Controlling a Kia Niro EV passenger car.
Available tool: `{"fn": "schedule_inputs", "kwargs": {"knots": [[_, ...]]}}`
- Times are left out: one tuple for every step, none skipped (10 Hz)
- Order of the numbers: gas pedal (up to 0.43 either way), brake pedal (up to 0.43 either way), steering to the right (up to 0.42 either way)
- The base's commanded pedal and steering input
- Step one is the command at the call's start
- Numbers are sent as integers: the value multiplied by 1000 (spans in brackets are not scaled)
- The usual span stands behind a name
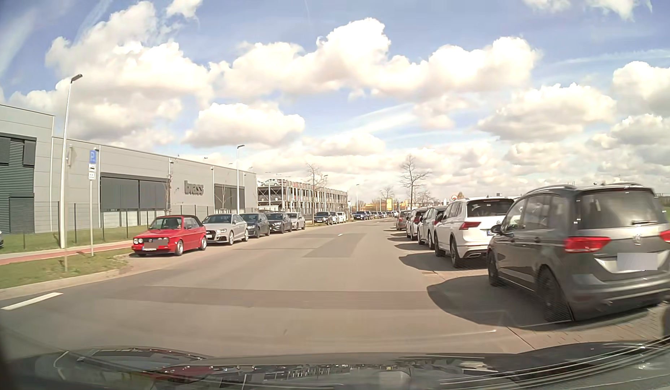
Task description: Follow the waypoints while adhering to traffic rules and regulations
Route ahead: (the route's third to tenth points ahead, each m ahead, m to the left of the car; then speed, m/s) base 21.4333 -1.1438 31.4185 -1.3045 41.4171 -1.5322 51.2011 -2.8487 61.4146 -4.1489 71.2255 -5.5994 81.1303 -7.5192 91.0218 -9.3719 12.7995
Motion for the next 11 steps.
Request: {"fn": "schedule_inputs", "kwargs": {"knots": [[0,0,12],[0,0,12],[0,0,12],[0,0,12],[0,0,10],[0,0,3],[0,0,-5],[0,0,-8],[0,0,-6],[0,0,-6],[0,0,-5]]}}
